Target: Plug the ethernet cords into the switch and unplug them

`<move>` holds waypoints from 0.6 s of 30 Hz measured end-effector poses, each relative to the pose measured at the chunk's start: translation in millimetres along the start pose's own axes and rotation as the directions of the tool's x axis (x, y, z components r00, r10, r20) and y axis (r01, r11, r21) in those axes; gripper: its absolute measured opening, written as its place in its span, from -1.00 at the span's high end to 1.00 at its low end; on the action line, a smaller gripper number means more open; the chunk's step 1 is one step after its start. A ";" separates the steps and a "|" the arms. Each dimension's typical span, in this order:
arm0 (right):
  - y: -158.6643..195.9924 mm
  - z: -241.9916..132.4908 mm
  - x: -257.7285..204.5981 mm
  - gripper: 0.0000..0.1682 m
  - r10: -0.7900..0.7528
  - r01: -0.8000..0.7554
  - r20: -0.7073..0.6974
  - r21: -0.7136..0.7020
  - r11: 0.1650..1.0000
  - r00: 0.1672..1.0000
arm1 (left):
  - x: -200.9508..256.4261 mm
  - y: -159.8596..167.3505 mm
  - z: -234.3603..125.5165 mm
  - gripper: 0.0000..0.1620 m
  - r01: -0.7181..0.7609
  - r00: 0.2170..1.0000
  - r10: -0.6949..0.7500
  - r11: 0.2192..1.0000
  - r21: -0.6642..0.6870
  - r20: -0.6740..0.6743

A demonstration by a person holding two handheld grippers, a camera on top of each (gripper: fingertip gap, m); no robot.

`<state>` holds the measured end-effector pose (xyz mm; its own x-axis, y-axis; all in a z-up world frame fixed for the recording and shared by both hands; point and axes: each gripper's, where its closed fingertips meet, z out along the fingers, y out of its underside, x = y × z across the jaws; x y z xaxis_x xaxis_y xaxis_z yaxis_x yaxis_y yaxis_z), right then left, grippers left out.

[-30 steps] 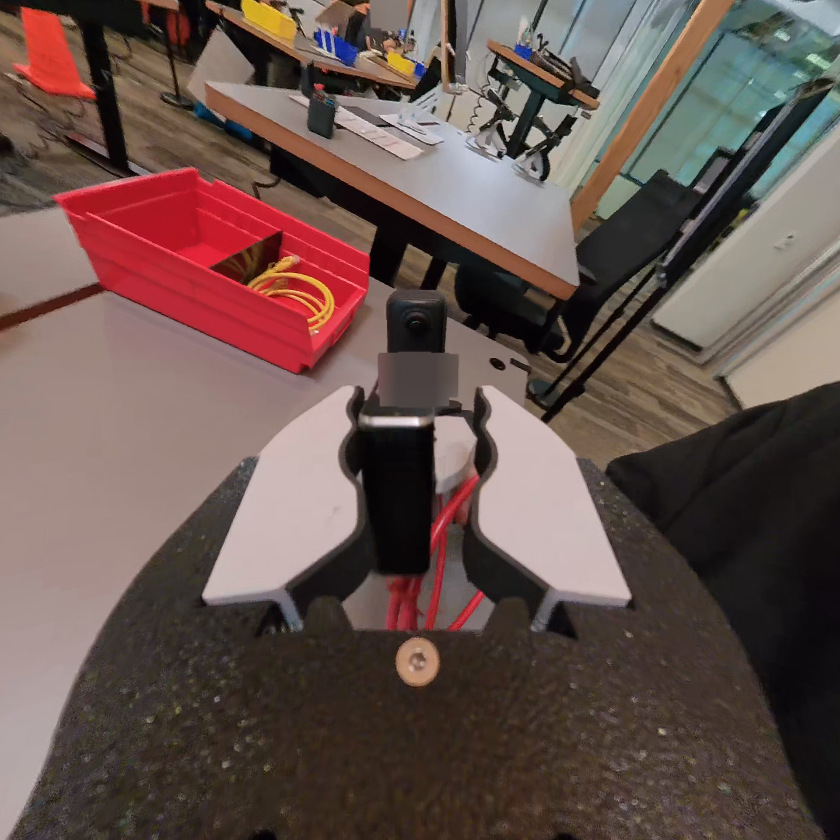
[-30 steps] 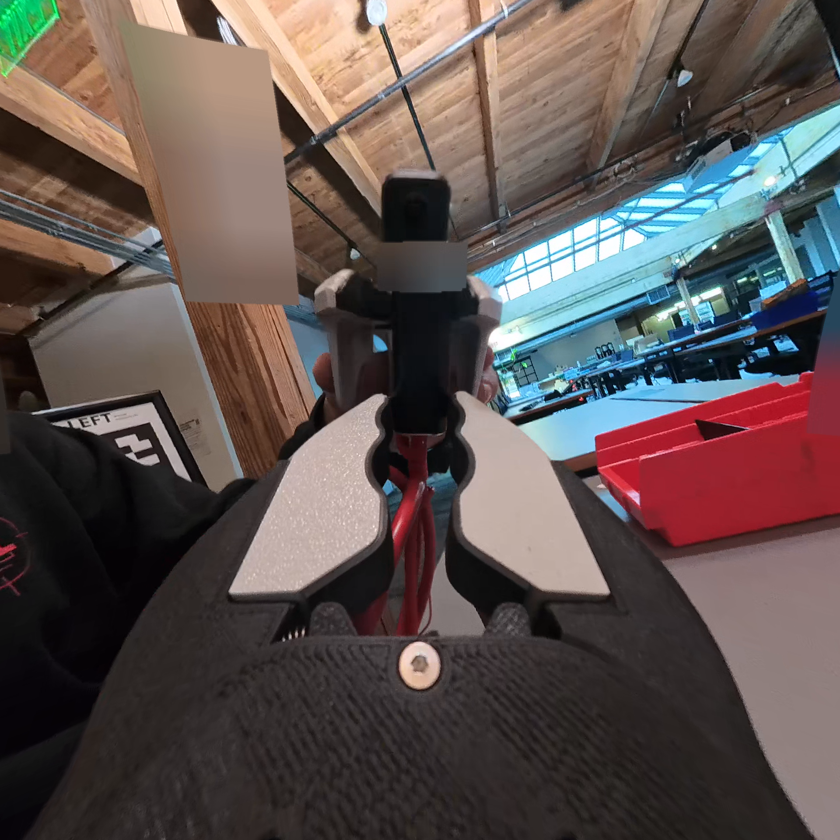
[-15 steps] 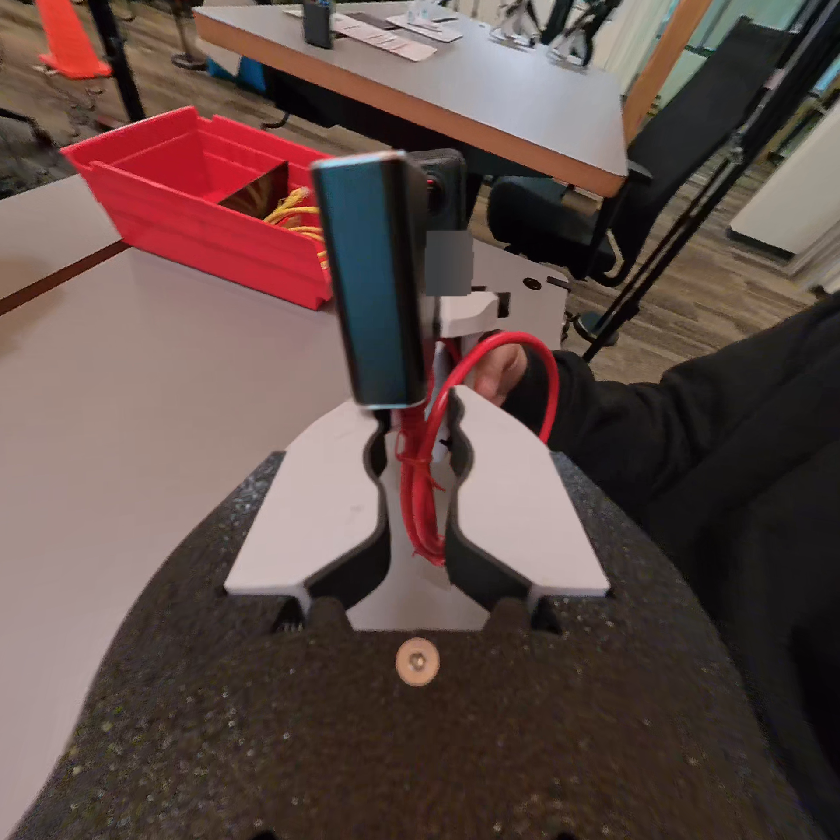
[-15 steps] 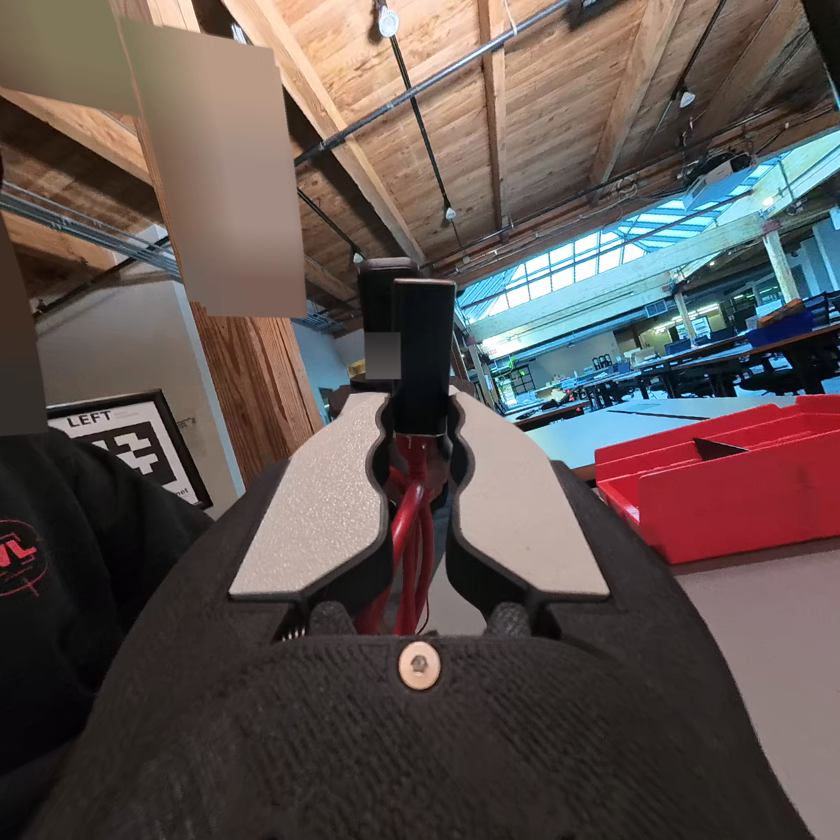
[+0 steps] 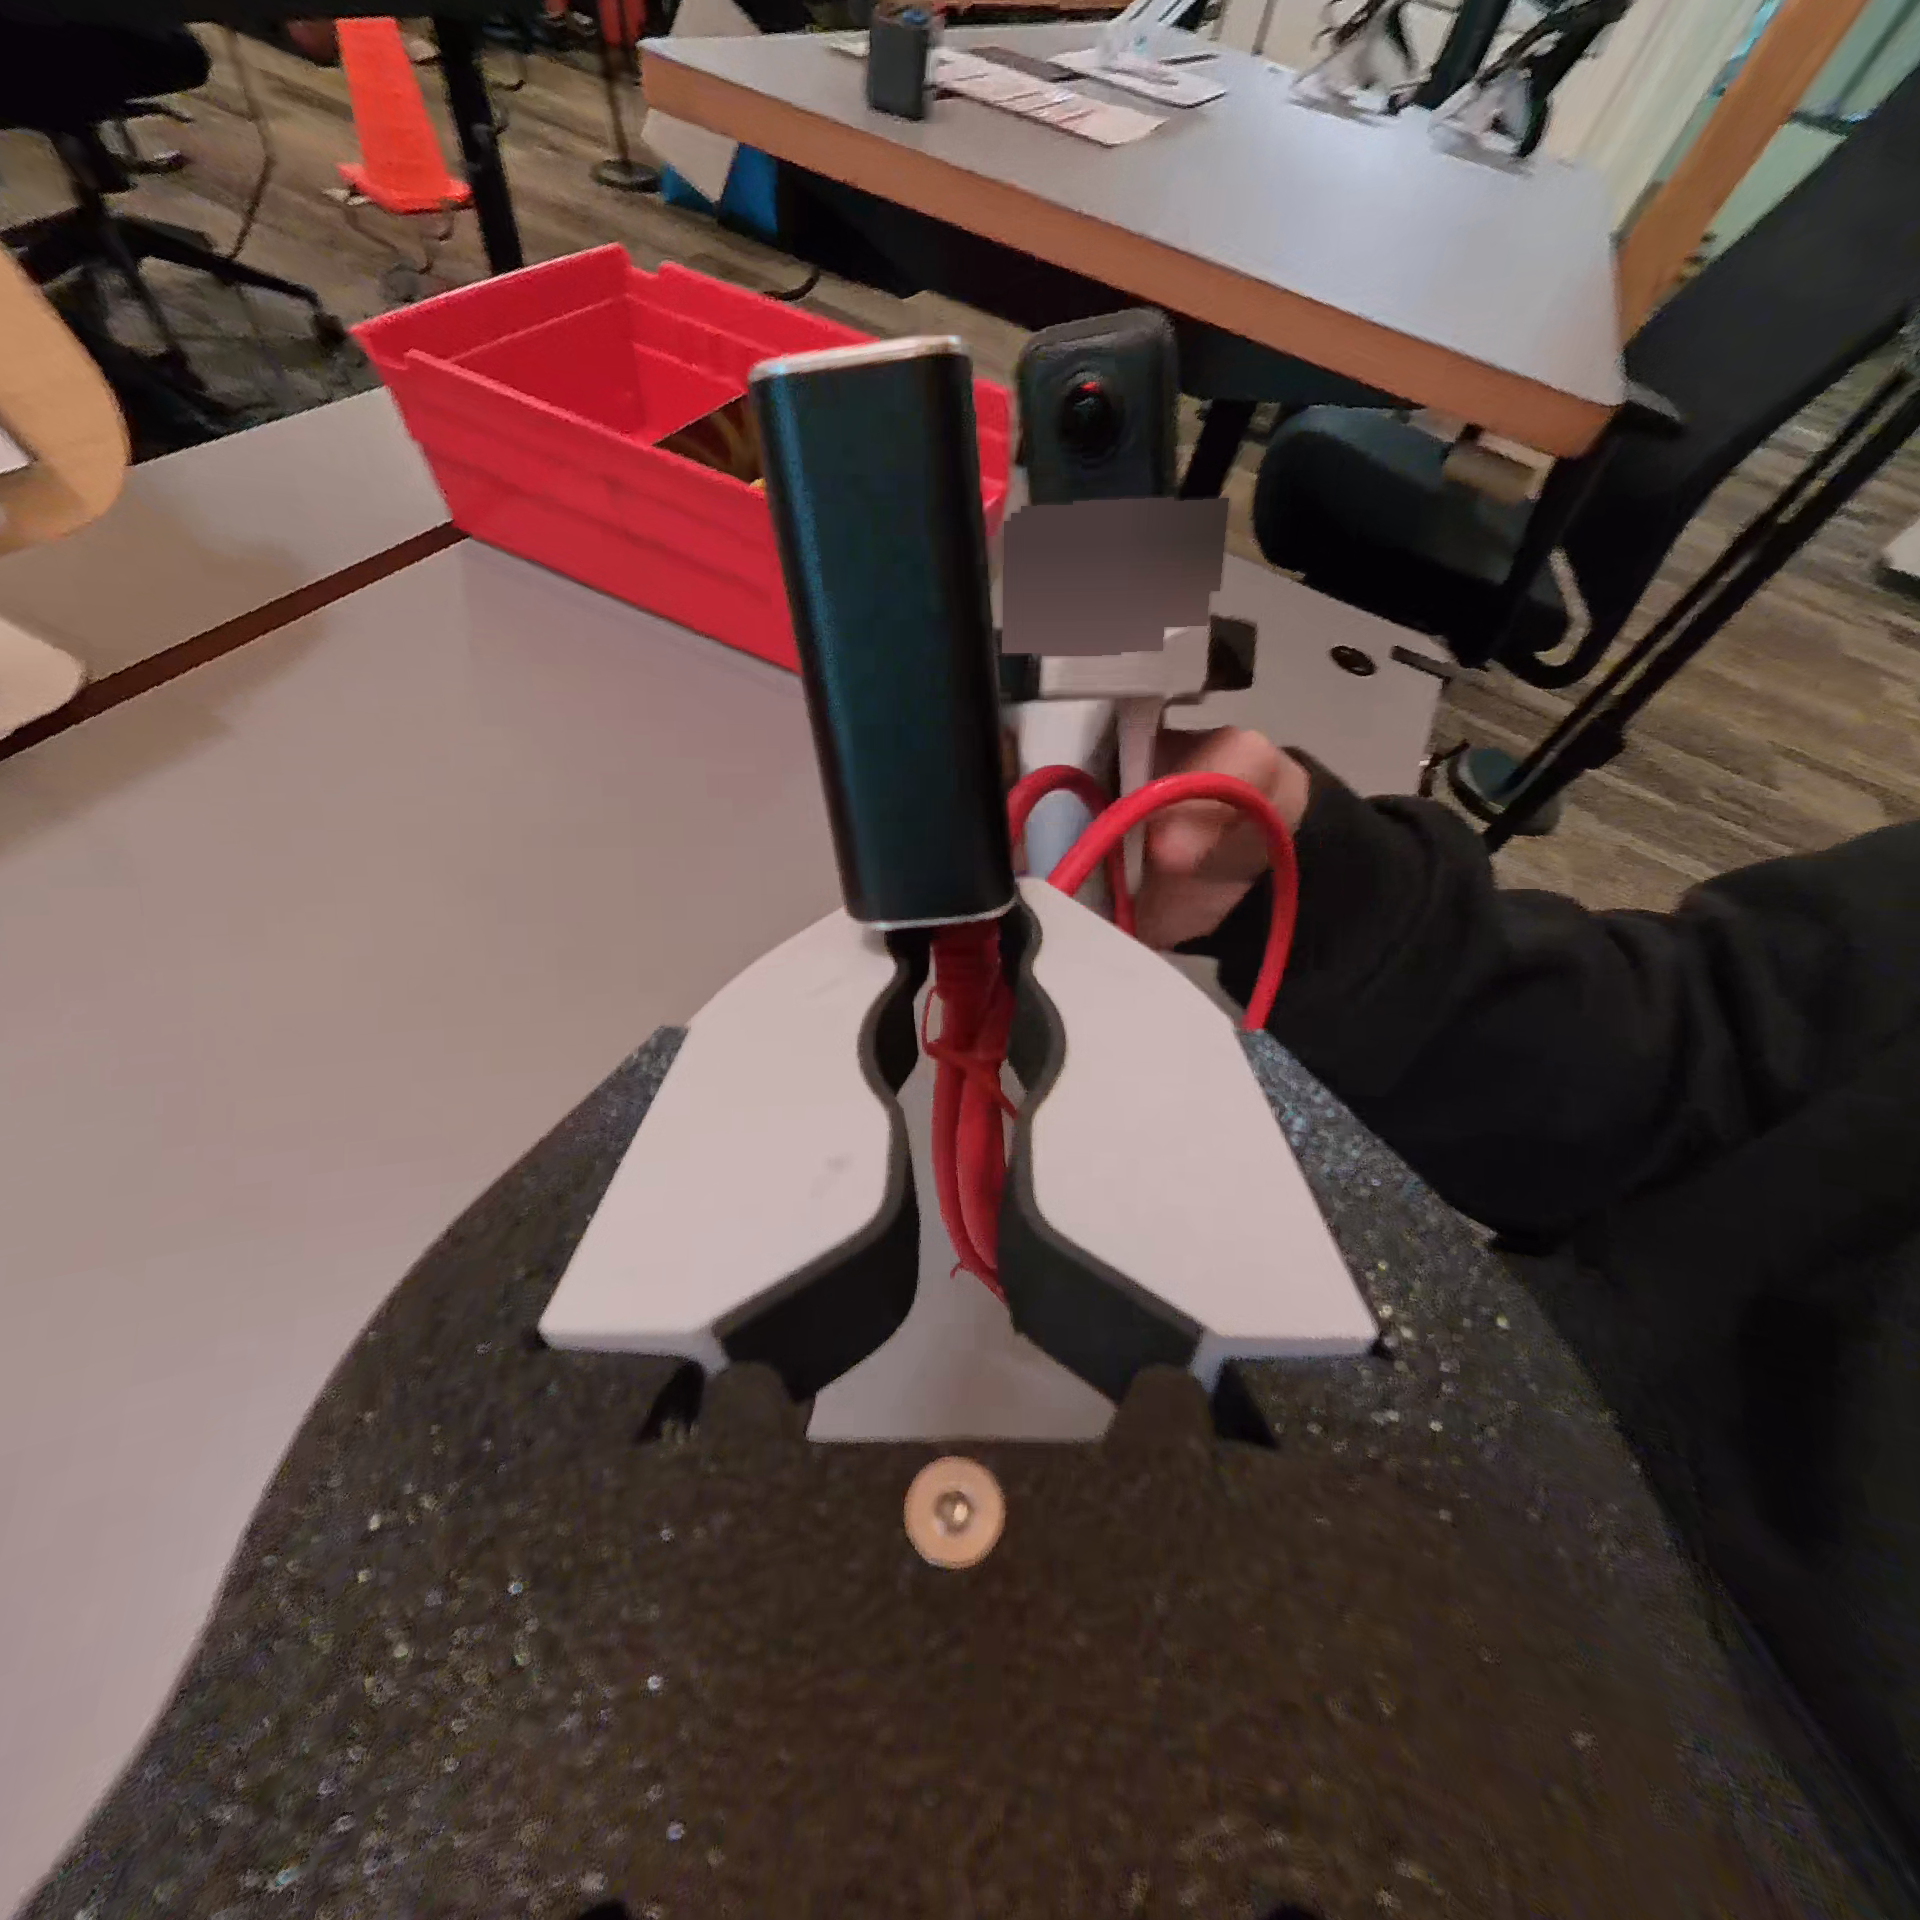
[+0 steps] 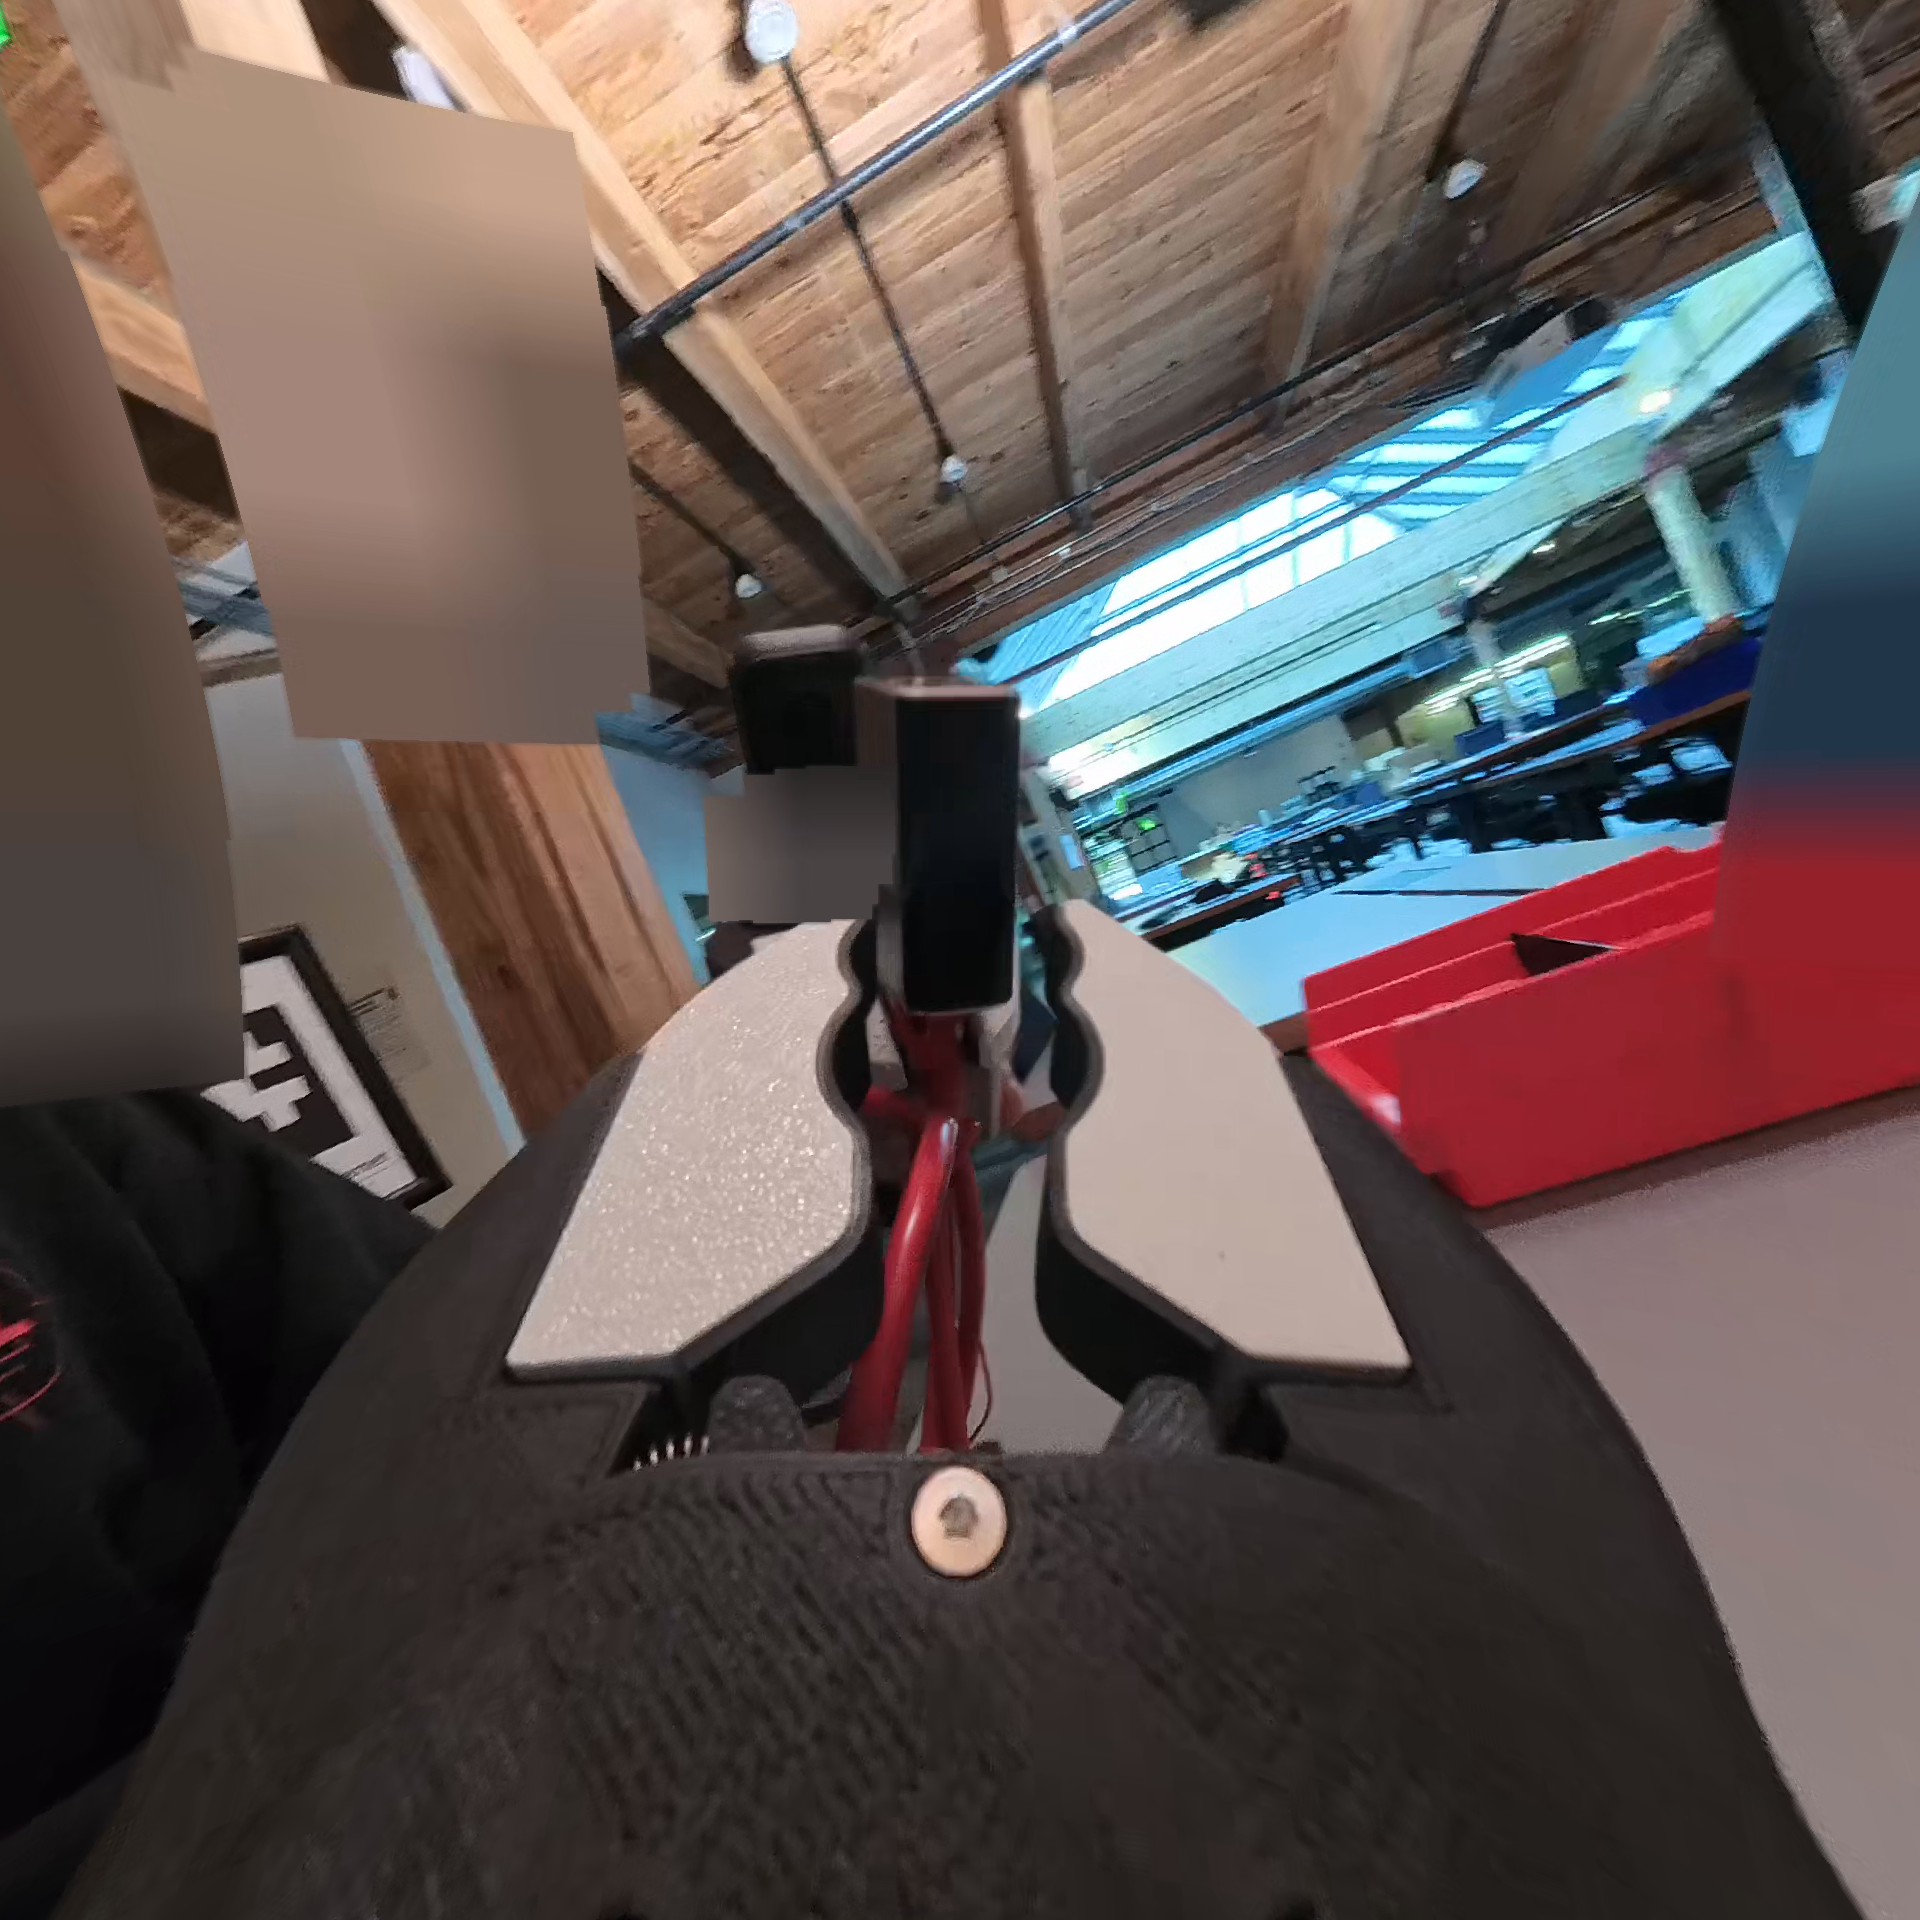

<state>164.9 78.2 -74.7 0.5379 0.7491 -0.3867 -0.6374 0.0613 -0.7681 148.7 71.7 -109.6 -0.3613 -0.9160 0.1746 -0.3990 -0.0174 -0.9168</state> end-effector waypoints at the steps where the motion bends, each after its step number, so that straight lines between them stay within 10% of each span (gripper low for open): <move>1: -4.7 -4.4 6.3 0.58 -0.003 0.004 -0.042 0.018 1.000 0.999 | -3.1 1.8 -0.2 0.83 0.002 1.000 -0.002 1.000 -0.010 0.024; 6: -18.2 -20.8 16.1 0.47 -0.079 0.079 -0.157 -0.006 0.997 0.984 | -1.2 11.0 3.3 0.84 -0.008 0.999 0.011 0.997 -0.076 0.035; 18: -12.1 -1.0 -23.9 0.58 -0.074 0.075 0.069 -0.013 0.997 0.995 | 27.6 20.9 17.6 0.84 -0.036 0.989 0.010 0.984 -0.177 -0.149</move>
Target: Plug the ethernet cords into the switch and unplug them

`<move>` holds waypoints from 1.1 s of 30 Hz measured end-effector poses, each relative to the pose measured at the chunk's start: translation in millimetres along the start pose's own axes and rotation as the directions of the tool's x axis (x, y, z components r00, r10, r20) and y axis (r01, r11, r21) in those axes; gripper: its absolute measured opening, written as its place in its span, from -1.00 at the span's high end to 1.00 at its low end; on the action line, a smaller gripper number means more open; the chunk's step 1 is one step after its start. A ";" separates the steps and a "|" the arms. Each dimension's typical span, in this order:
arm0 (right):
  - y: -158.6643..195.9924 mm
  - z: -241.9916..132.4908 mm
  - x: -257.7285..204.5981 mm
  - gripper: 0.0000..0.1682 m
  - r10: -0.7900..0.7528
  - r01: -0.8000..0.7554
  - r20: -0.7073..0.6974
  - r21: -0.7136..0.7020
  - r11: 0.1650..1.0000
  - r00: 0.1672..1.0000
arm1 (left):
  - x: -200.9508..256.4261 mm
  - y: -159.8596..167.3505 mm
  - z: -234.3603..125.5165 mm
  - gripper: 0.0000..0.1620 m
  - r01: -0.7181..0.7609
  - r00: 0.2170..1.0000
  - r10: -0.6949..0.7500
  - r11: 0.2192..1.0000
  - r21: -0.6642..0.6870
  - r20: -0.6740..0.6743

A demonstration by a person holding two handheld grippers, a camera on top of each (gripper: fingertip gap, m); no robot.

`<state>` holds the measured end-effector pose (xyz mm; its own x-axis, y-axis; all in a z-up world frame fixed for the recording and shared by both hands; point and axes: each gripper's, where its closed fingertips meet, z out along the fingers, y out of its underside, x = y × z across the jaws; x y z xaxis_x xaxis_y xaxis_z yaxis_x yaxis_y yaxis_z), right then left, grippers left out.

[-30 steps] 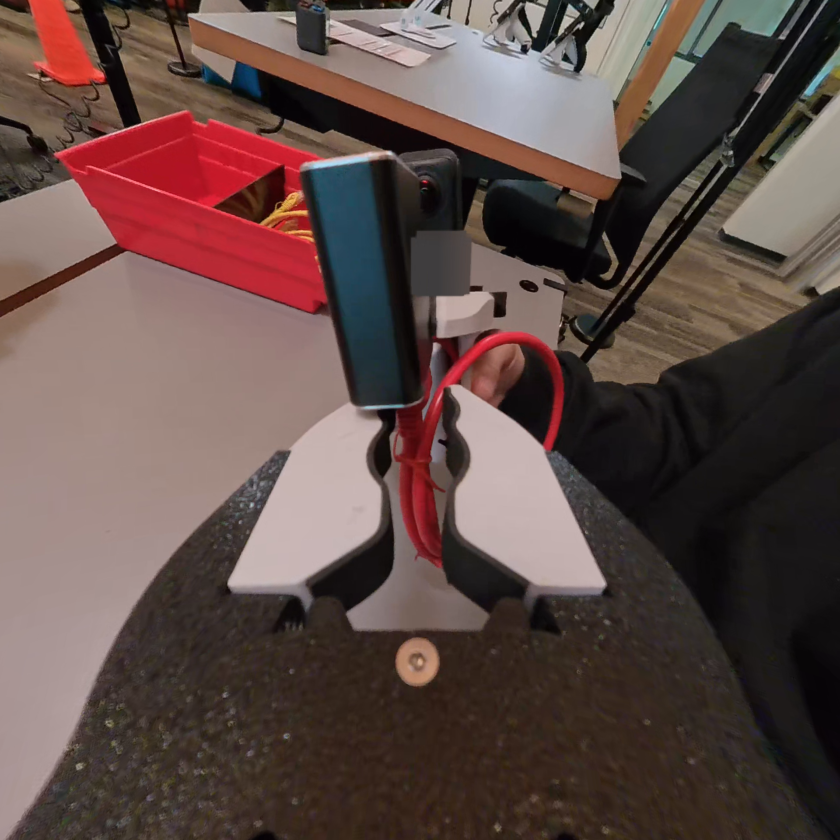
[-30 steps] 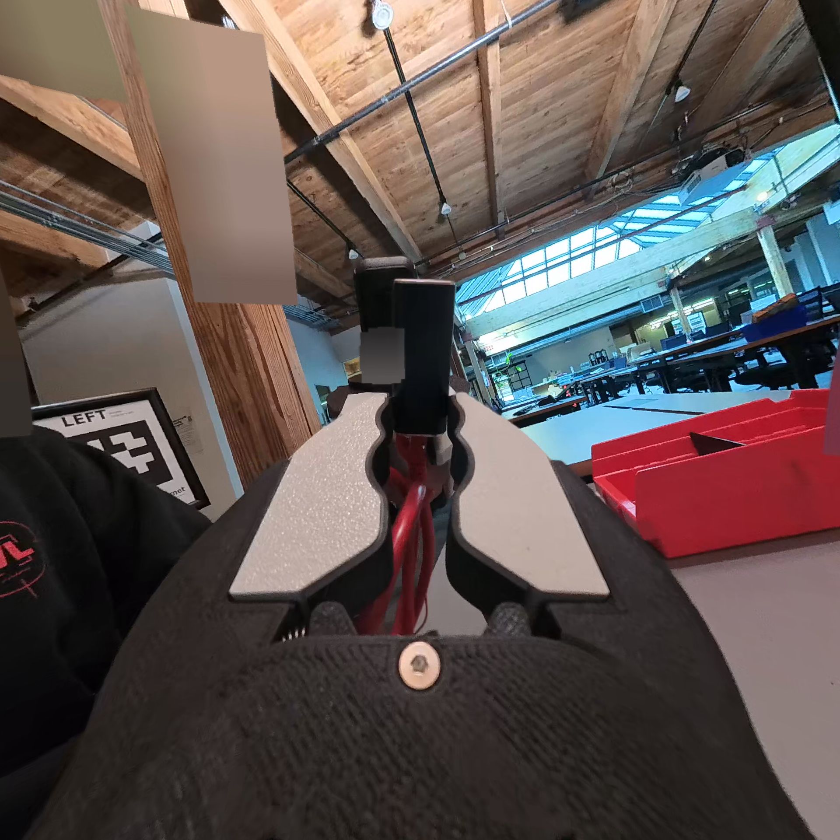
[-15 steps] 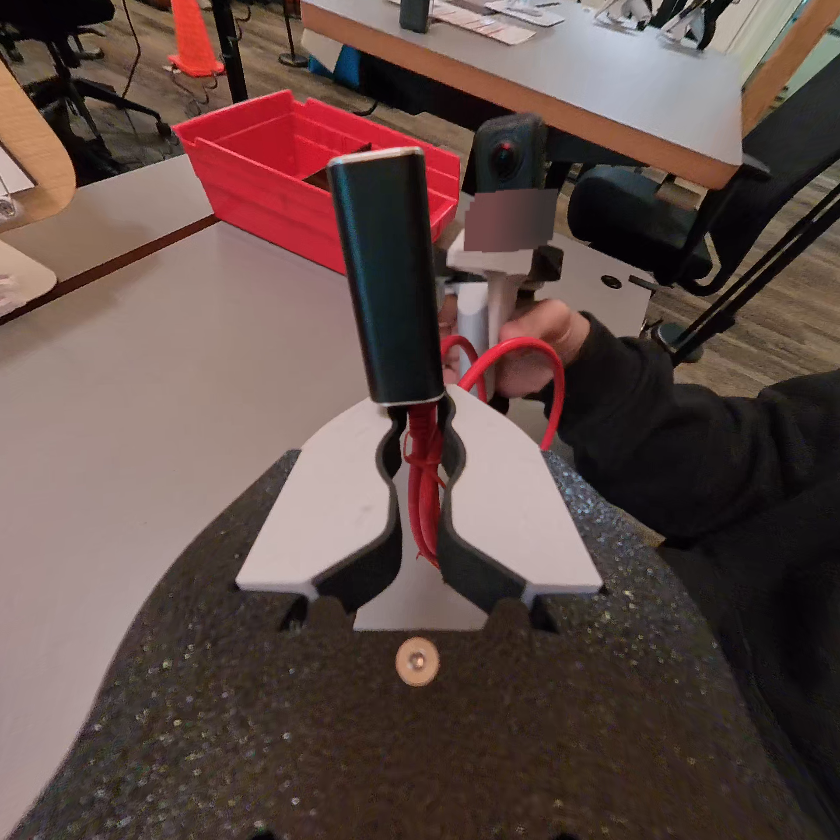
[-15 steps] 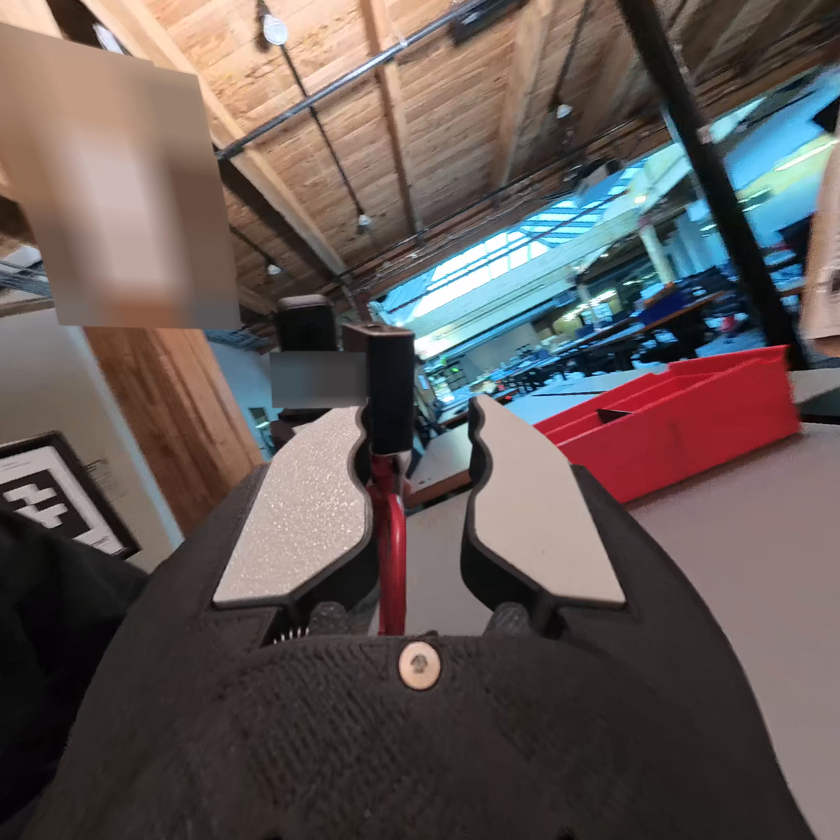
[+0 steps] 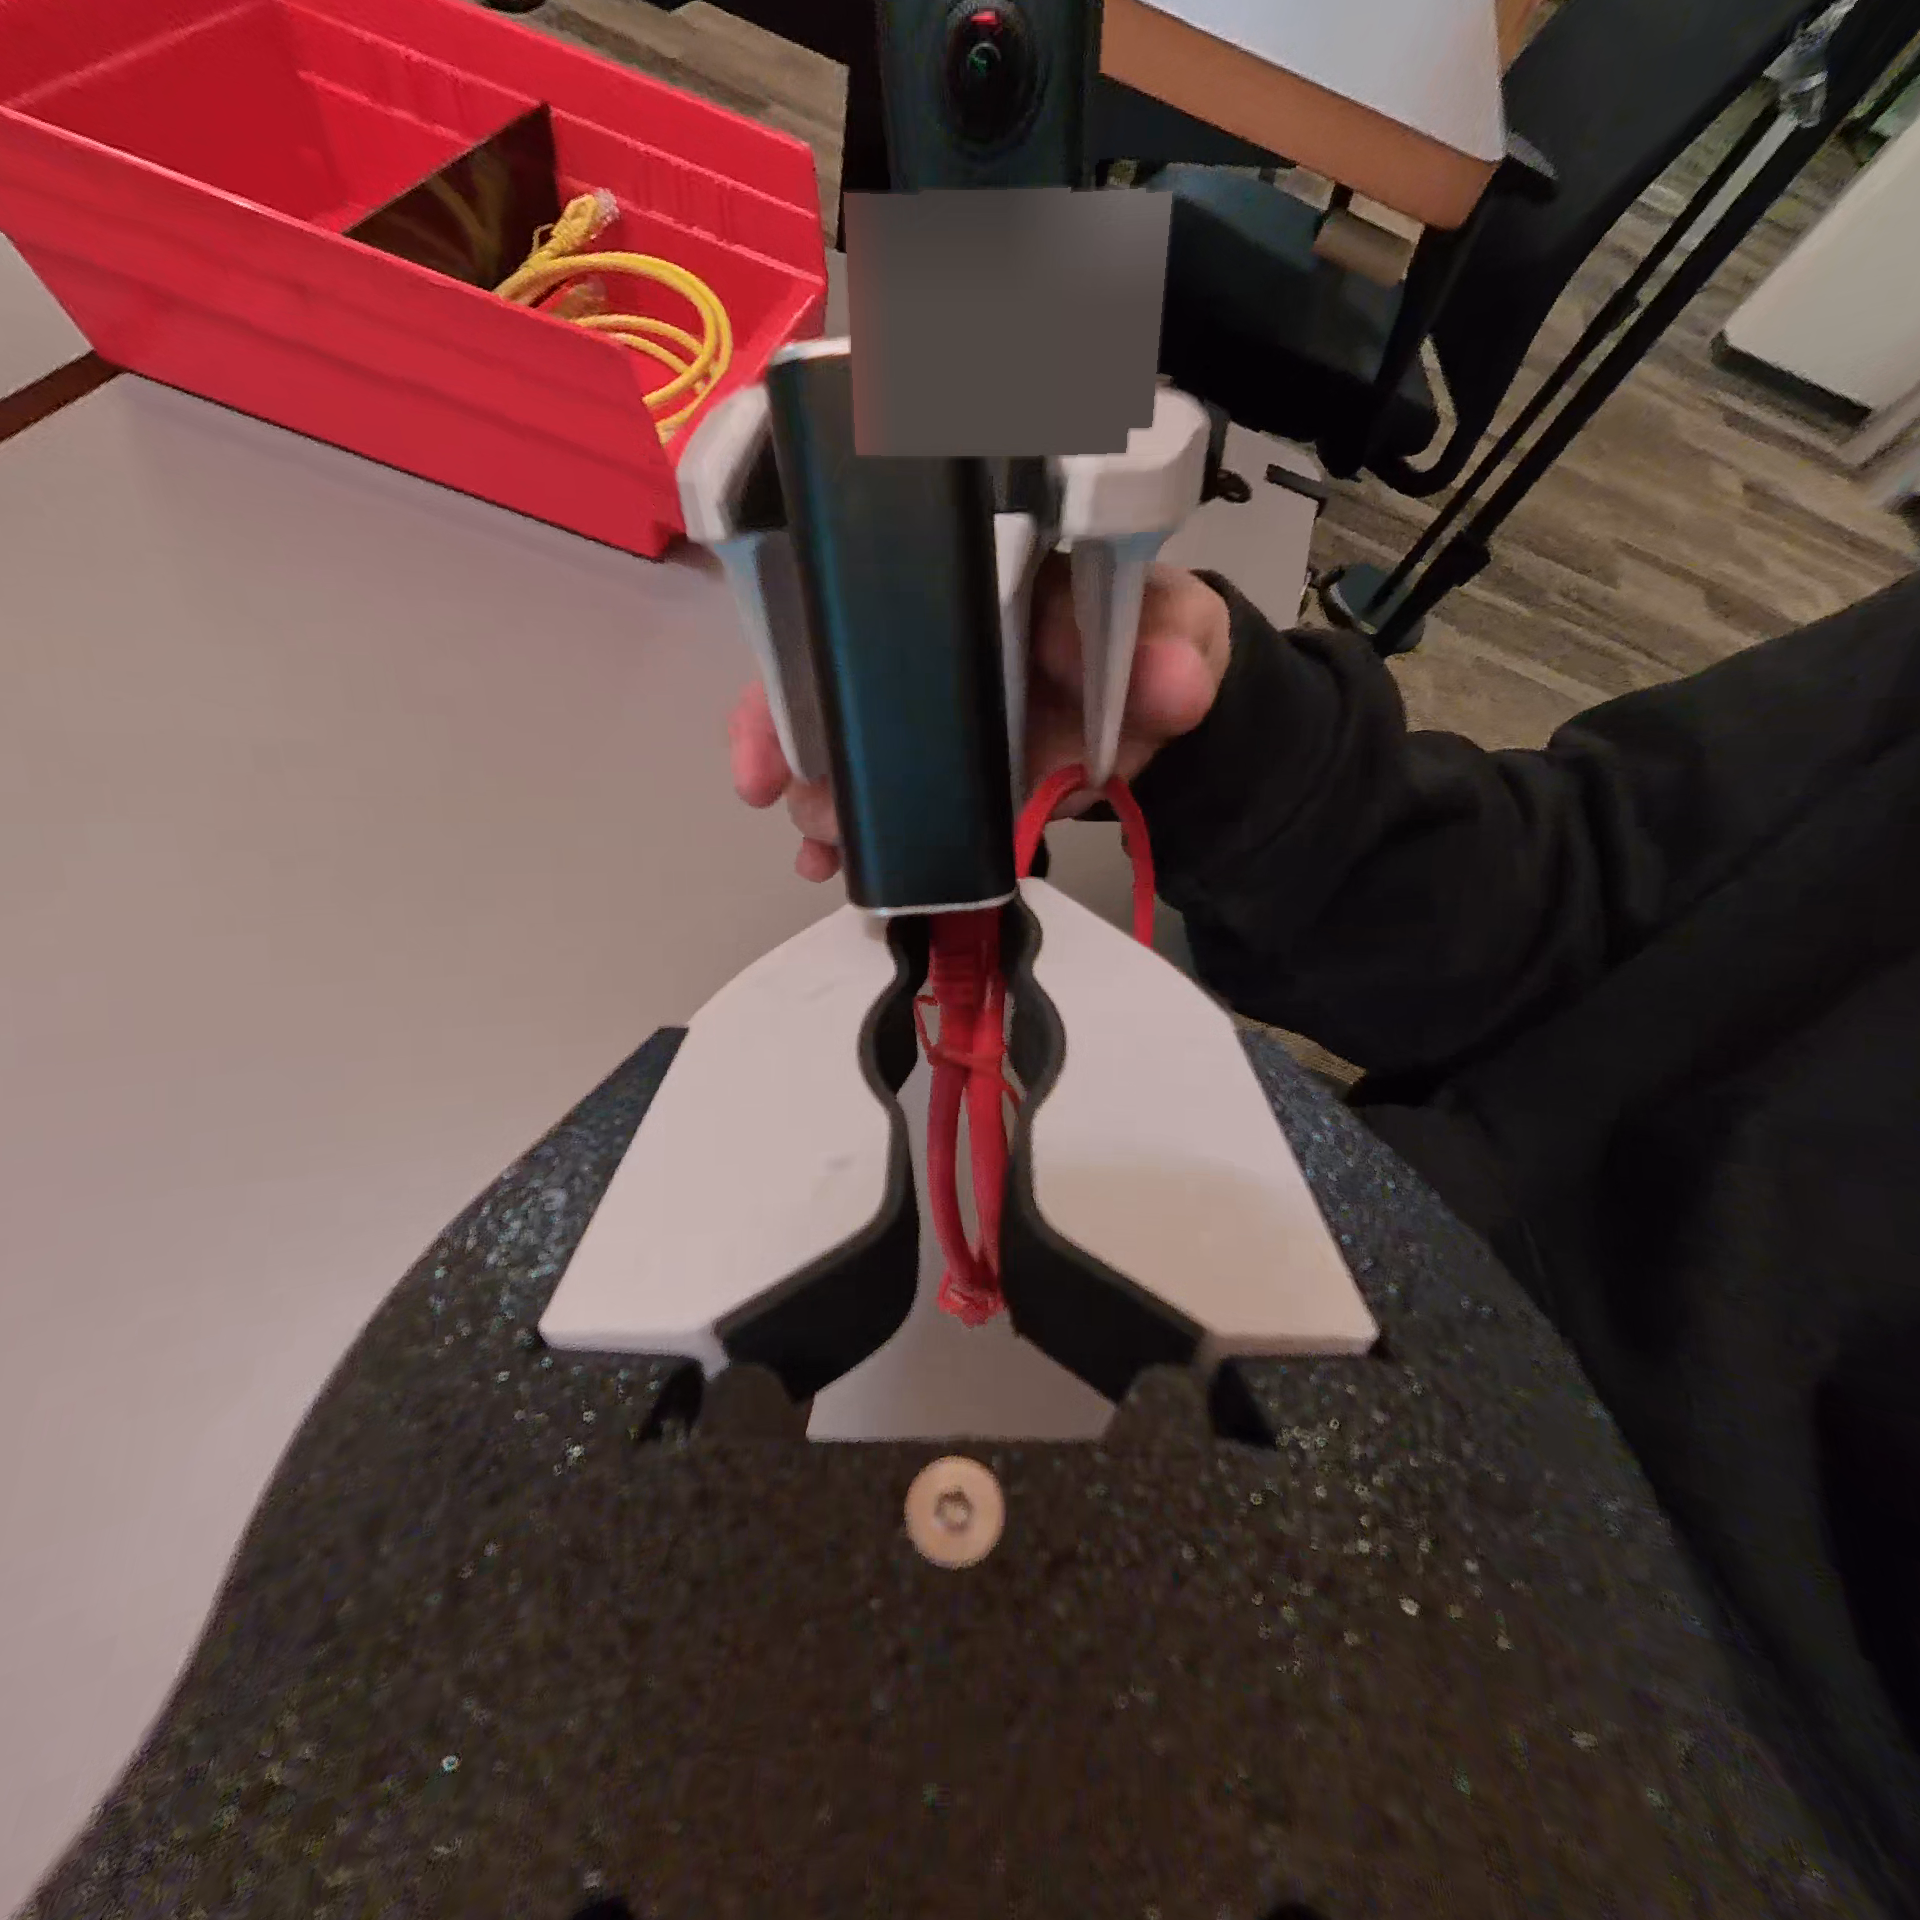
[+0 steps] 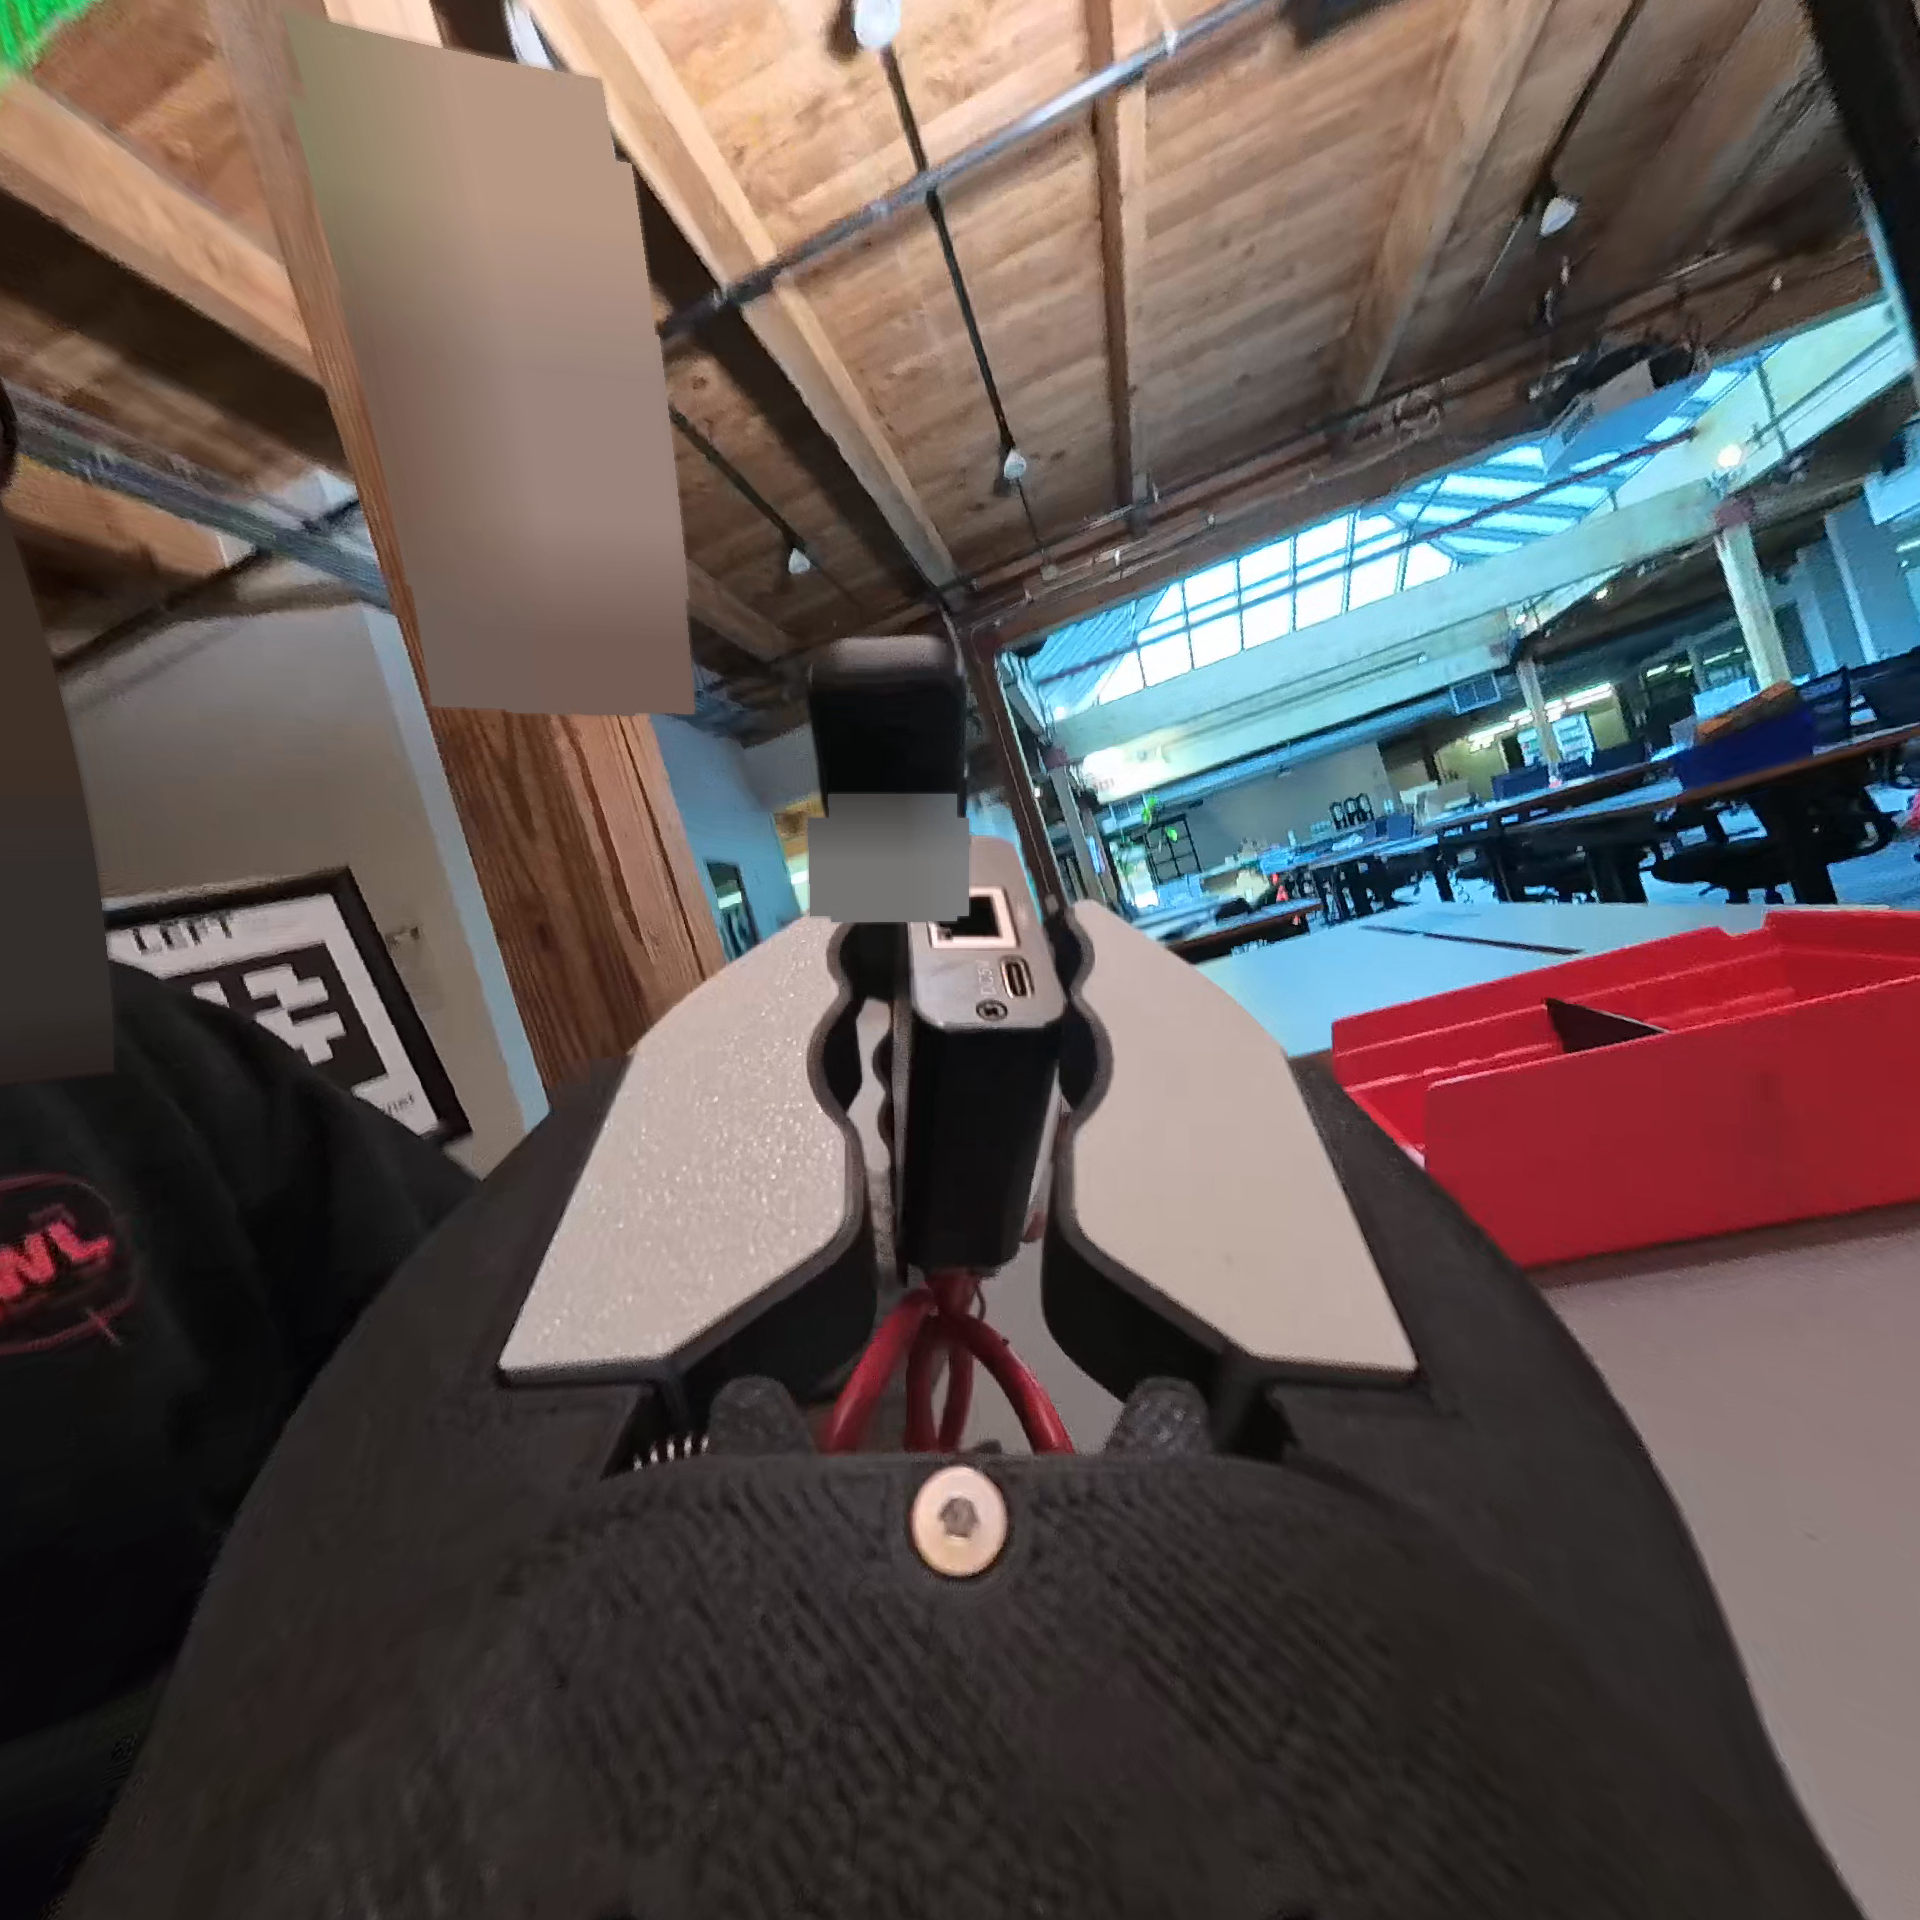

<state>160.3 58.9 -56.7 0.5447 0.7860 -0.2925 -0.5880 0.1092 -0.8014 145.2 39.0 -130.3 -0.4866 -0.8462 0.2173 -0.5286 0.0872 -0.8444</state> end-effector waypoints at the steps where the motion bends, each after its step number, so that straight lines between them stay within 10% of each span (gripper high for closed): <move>1: 4.3 0.7 -1.4 0.62 -0.011 0.012 0.009 -0.032 0.999 1.000 | 2.3 -0.2 0.4 0.84 0.004 1.000 -0.004 1.000 0.005 -0.019; 33: 8.4 5.3 -10.2 0.69 -0.137 0.138 0.025 -0.086 0.987 0.990 | 3.9 -1.4 13.6 0.78 0.123 0.992 -0.117 0.971 0.204 -0.040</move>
